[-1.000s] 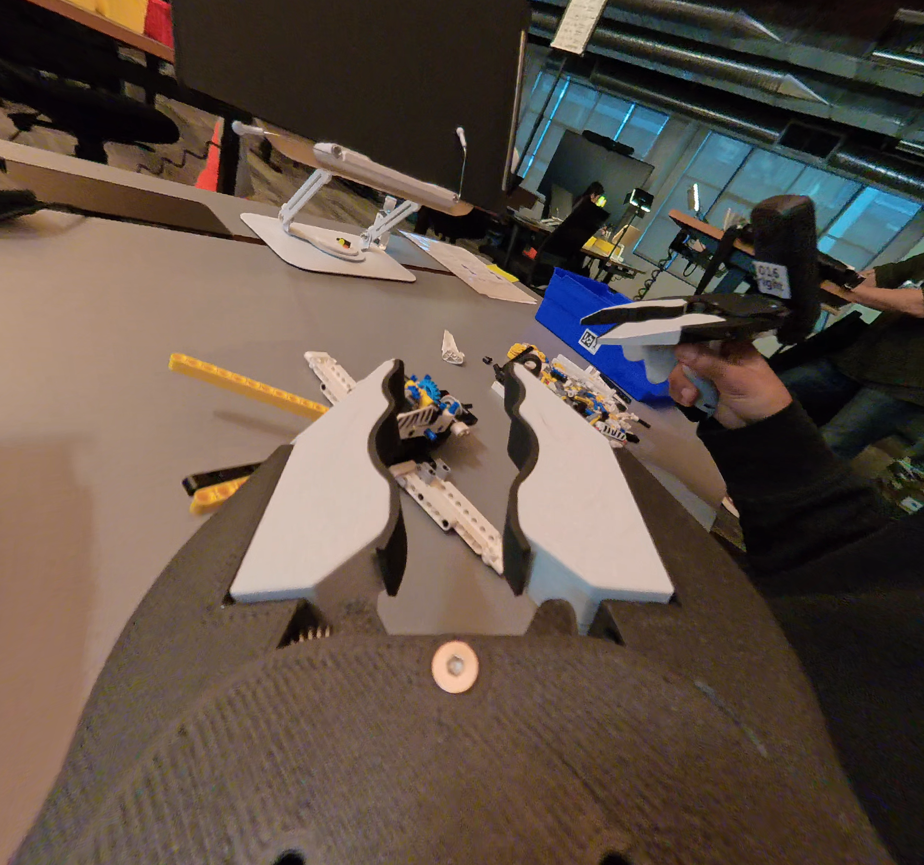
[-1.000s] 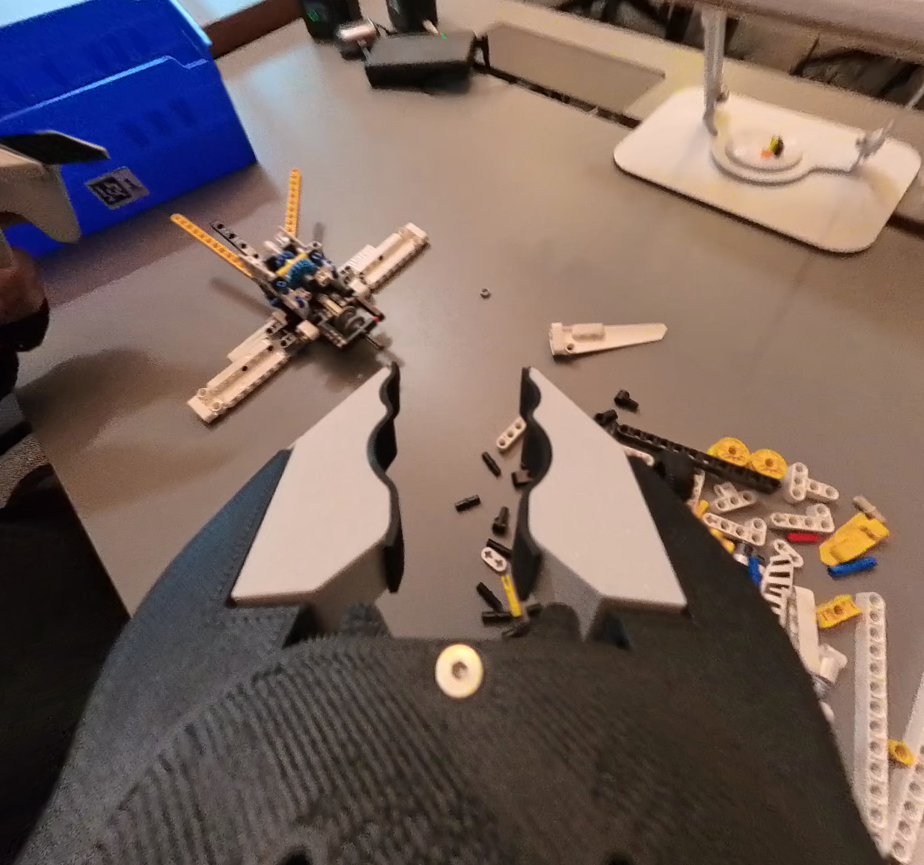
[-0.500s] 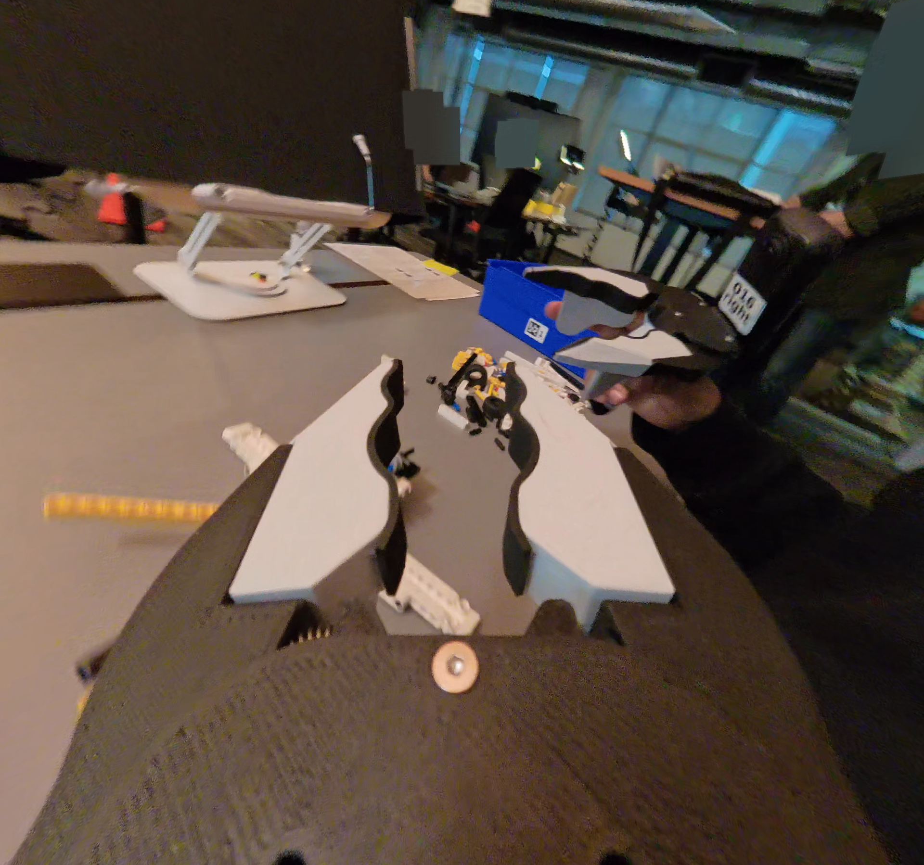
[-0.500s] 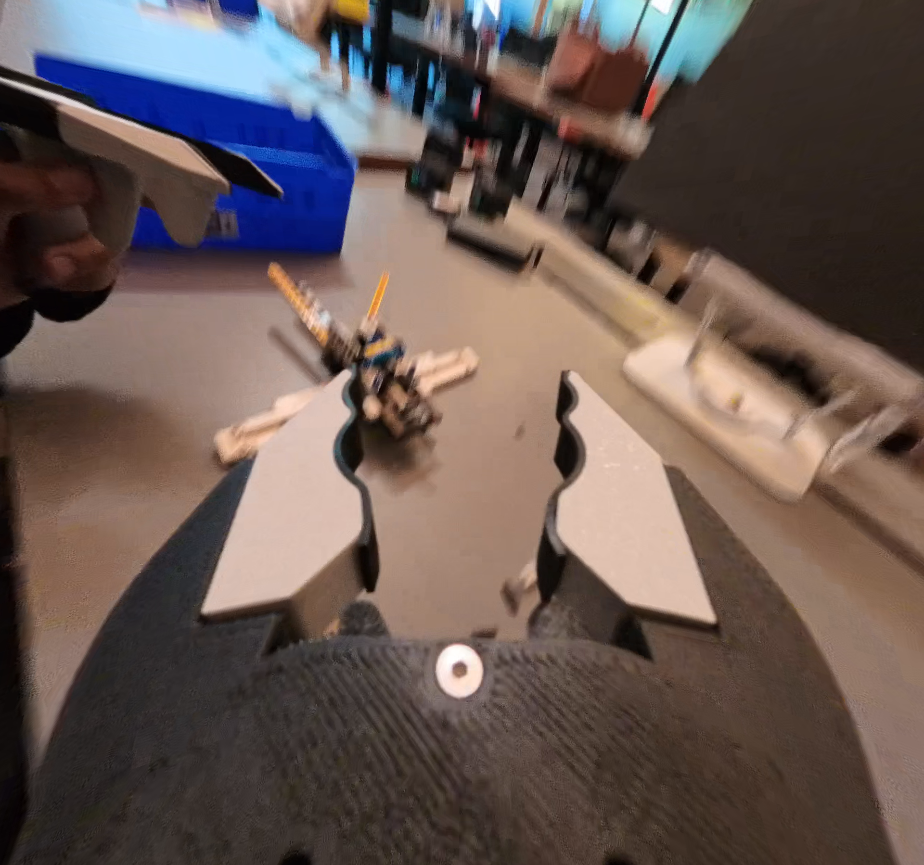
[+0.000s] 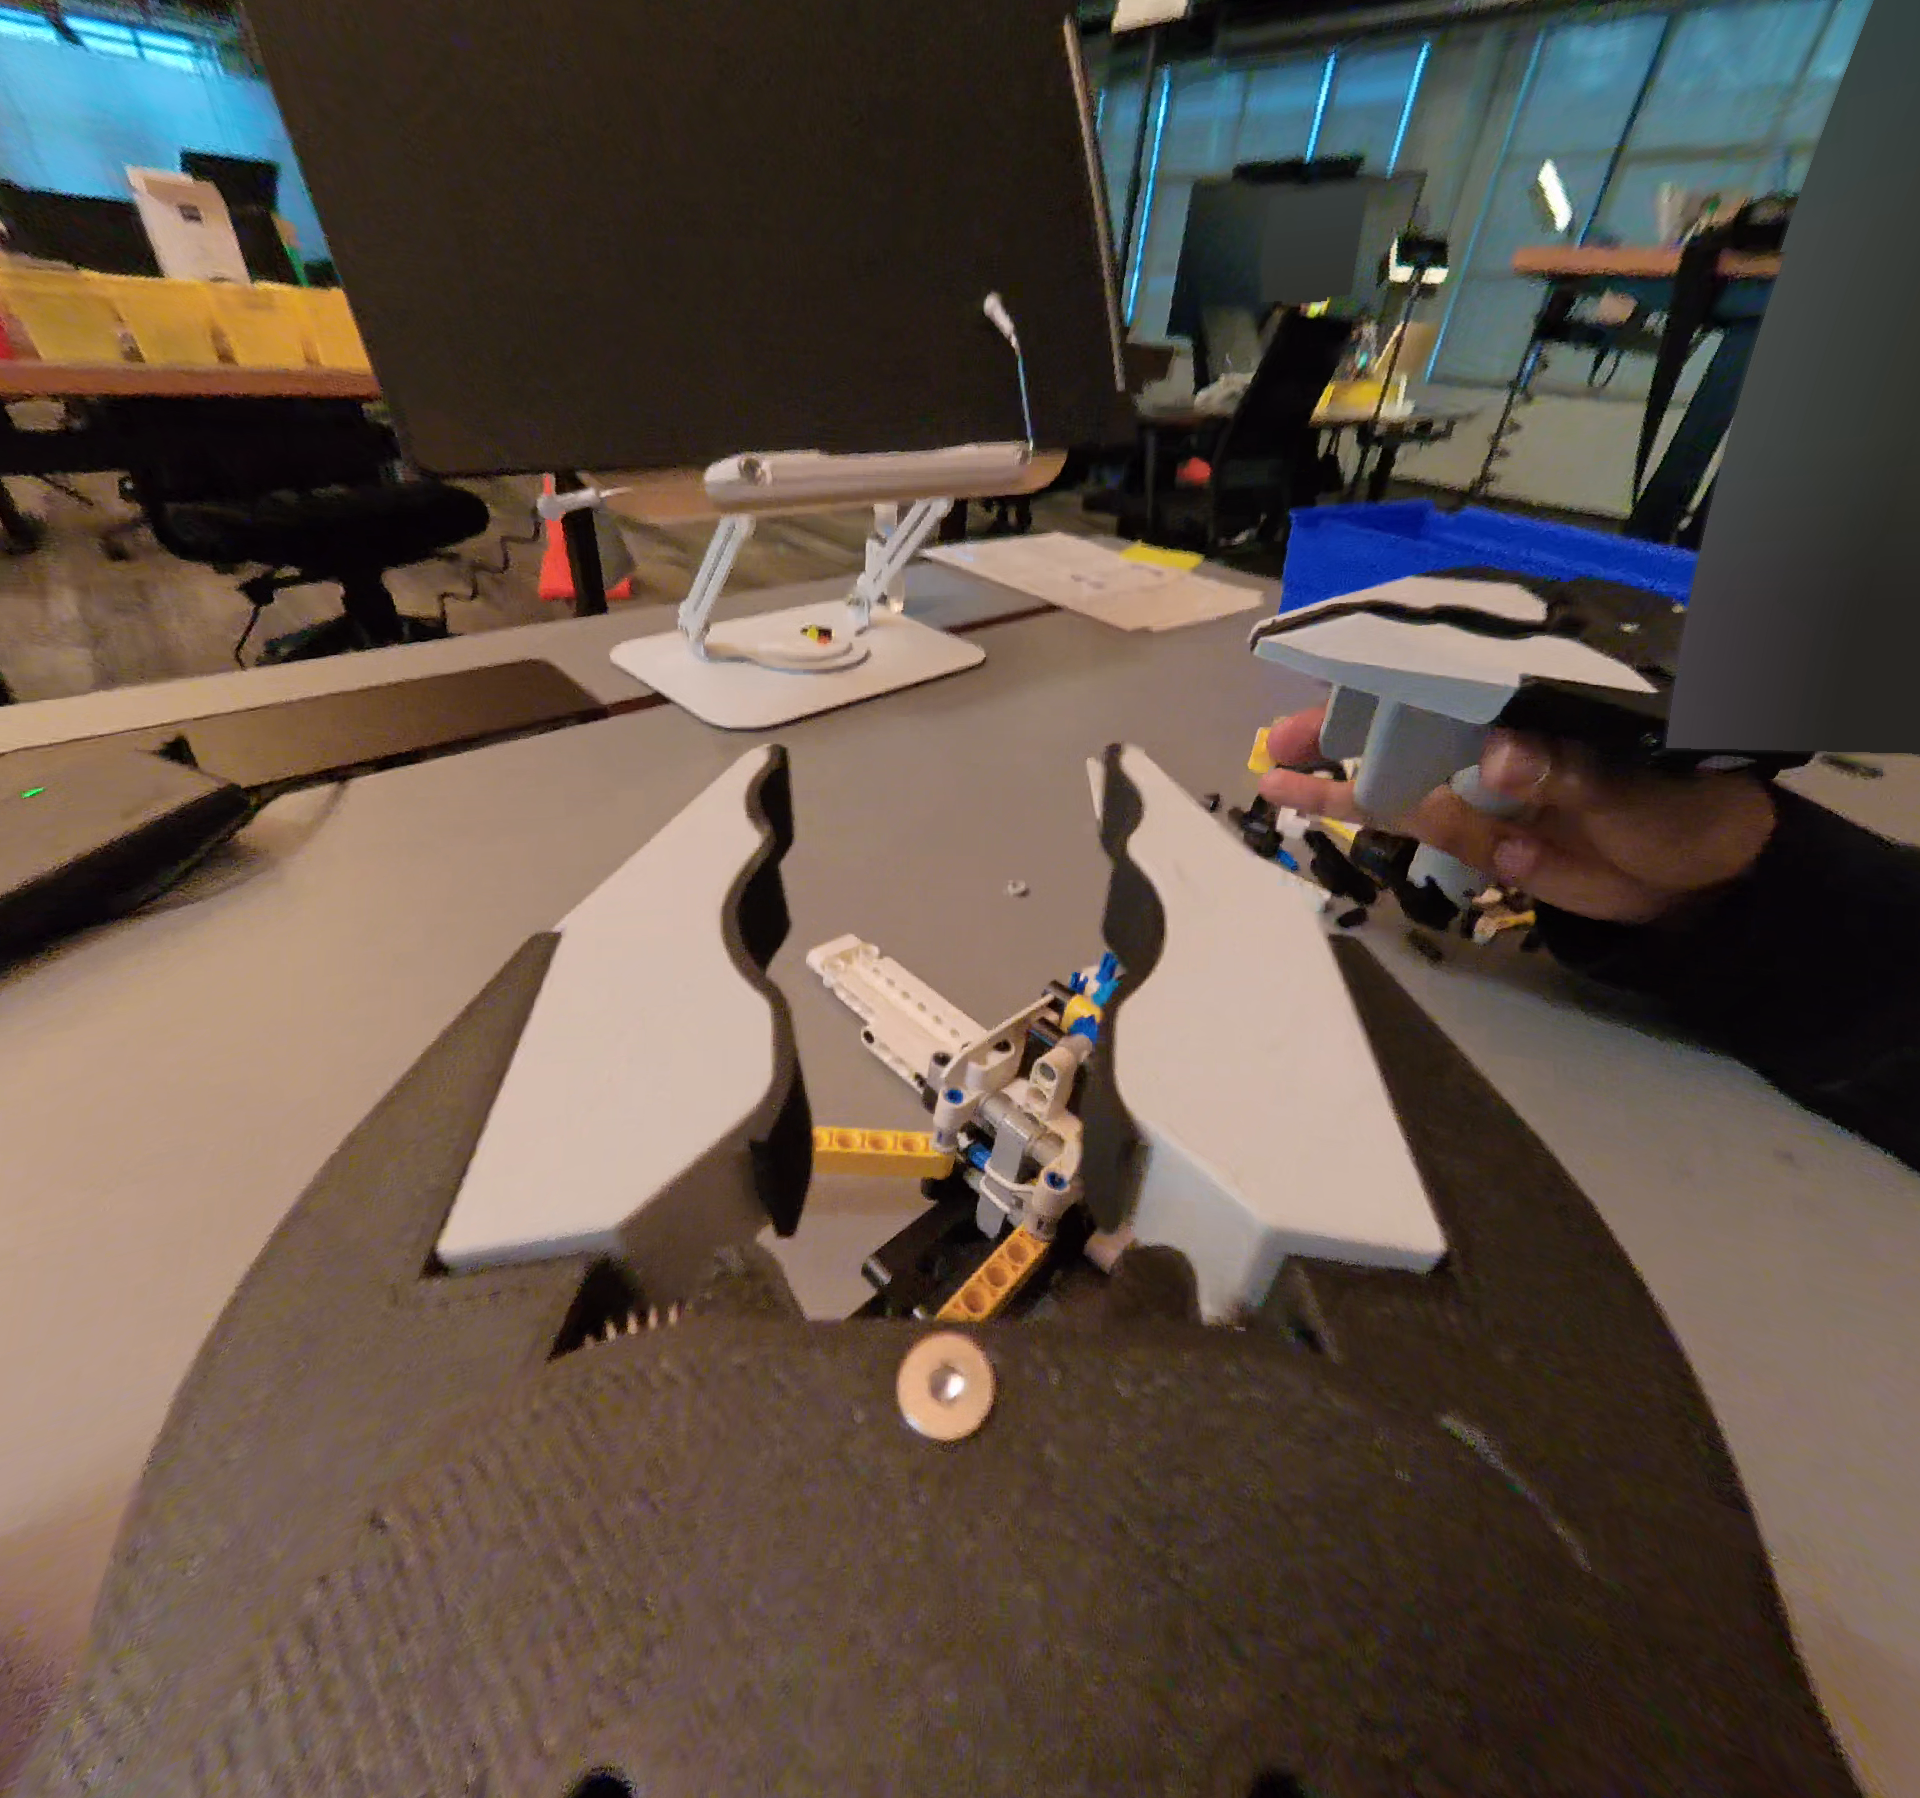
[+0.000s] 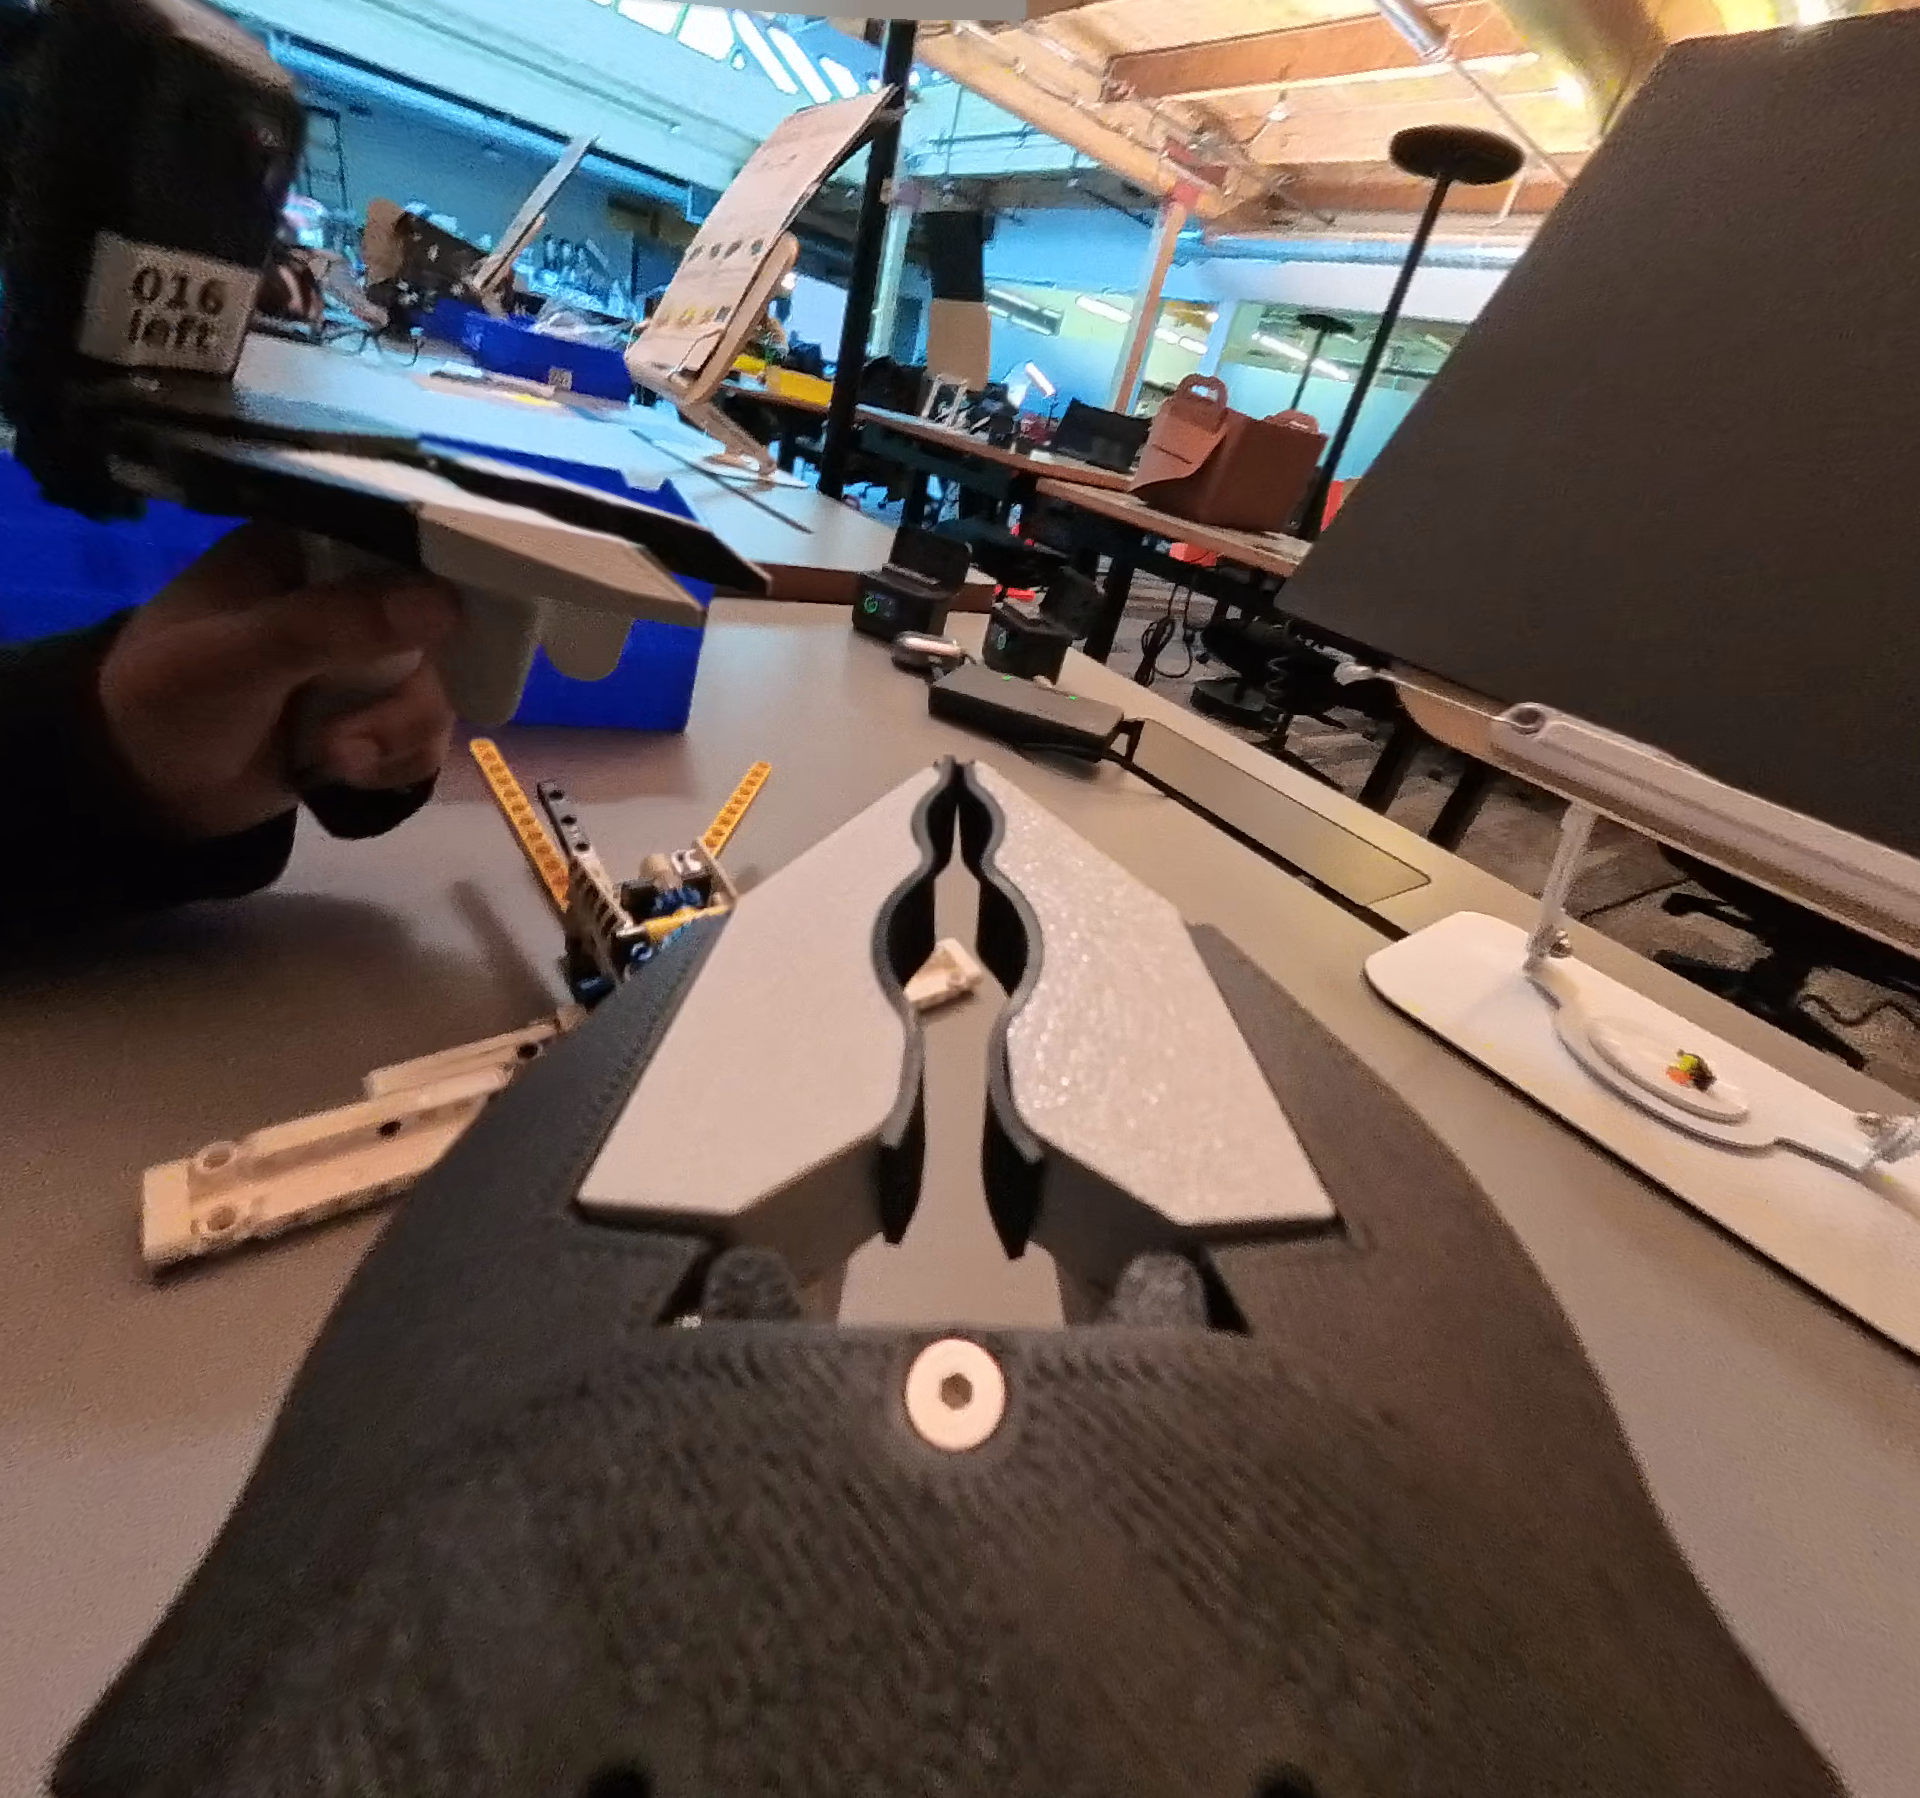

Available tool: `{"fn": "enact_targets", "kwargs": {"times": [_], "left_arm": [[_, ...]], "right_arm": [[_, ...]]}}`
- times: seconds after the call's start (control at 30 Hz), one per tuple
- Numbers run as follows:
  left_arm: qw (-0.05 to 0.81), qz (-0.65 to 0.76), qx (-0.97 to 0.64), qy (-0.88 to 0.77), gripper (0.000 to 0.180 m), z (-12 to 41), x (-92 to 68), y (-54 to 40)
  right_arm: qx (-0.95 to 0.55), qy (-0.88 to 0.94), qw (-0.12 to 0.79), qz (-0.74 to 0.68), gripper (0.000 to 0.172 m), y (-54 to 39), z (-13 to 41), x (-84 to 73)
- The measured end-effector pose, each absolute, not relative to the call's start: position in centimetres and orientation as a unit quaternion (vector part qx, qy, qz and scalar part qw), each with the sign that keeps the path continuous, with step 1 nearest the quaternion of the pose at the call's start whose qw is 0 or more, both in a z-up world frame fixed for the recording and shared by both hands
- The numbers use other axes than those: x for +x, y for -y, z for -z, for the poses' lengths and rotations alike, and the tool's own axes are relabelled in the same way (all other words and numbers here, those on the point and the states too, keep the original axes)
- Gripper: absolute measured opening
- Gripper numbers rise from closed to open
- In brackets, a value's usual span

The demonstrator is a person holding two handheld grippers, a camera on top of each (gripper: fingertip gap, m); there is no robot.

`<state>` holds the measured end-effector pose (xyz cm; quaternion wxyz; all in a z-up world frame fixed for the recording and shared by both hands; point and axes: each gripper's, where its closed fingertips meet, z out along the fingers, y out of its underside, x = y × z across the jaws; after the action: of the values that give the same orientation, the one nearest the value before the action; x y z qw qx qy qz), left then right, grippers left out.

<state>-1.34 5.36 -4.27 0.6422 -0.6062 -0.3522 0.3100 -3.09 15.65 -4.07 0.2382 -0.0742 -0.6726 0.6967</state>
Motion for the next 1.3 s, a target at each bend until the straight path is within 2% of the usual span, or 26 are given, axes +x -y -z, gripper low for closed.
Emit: {"fn": "enact_targets", "kwargs": {"times": [0.07,0.23,0.27,0.3,0.33,0.43,0.63,0.7,0.83,1.03,1.17,1.3], "left_arm": [[0.652,-0.307,-0.597,0.353,0.078,4.0,-1.3,-5.1],[0.589,-0.443,-0.557,0.383,0.057,3.3,-2.4,-2.0],[0.582,-0.468,-0.547,0.377,0.046,3.0,-2.2,-1.7],[0.592,-0.468,-0.552,0.354,0.013,2.7,-1.8,-2.5],[0.614,-0.446,-0.560,0.332,0.000,2.4,-1.2,-3.7],[0.690,-0.389,-0.526,0.309,0.000,1.0,0.2,-4.5],[0.721,-0.410,-0.463,0.314,0.000,-0.5,0.8,-2.1],[0.731,-0.358,-0.463,0.349,0.000,0.0,0.1,-2.2],[0.702,-0.293,-0.497,0.418,0.000,2.8,-2.0,-2.6],[0.552,-0.537,-0.464,0.438,0.000,2.3,-1.9,1.3],[0.573,-0.494,-0.471,0.455,0.000,3.4,-2.5,0.6],[0.610,-0.442,-0.466,0.464,0.000,3.7,-2.6,0.4]], "right_arm": [[-0.100,0.660,0.223,-0.710,0.000,-15.7,3.4,-3.3],[-0.158,0.676,0.187,-0.695,0.000,-15.4,4.3,-3.8],[-0.167,0.683,0.183,-0.687,0.000,-15.2,4.6,-3.9],[-0.172,0.684,0.184,-0.685,0.000,-15.2,4.6,-4.0],[-0.172,0.681,0.189,-0.686,0.000,-15.2,4.5,-3.9],[-0.167,0.661,0.214,-0.699,0.000,-15.5,3.7,-3.7],[-0.132,0.626,0.275,-0.717,0.000,-15.6,3.0,-3.3],[-0.151,0.629,0.280,-0.709,0.000,-15.6,3.4,-3.9],[-0.177,0.627,0.271,-0.708,0.000,-15.7,3.6,-4.3],[-0.210,0.635,0.274,-0.691,0.000,-15.9,4.0,-5.1],[-0.224,0.643,0.245,-0.691,0.000,-15.8,4.4,-5.1],[-0.228,0.623,0.267,-0.699,0.000,-16.4,3.8,-5.4]]}}
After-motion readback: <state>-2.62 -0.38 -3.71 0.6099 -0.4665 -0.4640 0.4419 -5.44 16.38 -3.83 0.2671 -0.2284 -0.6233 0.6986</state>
